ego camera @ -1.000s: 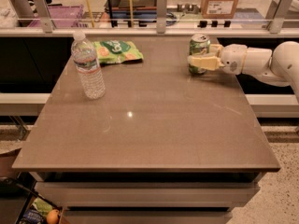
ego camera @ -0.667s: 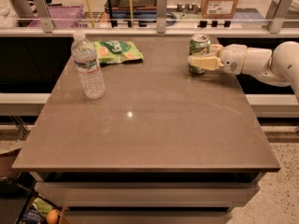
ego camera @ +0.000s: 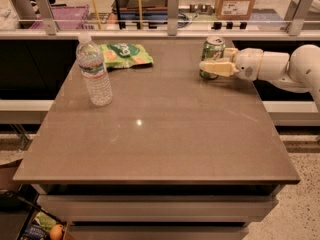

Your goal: Place green can upright

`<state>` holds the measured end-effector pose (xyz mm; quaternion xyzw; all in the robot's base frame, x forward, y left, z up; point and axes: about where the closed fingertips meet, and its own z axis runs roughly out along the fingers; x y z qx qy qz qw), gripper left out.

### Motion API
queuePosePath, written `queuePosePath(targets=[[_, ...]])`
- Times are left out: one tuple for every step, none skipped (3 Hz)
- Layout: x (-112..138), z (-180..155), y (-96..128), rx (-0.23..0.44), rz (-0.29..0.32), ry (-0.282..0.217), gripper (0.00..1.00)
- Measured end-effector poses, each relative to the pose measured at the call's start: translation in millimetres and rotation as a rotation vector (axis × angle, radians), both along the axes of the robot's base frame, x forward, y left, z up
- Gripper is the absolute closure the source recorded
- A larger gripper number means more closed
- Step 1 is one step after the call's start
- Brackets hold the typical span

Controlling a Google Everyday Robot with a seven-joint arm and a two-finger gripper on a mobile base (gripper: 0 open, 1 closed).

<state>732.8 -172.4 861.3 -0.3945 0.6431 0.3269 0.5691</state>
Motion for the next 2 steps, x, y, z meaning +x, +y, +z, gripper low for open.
queuePosePath(targets=[[0.4,-0.5,3.5,0.001,0.005,0.001,0.00],[0.5,-0.5,3.7,0.001,0.006,0.001,0.00]])
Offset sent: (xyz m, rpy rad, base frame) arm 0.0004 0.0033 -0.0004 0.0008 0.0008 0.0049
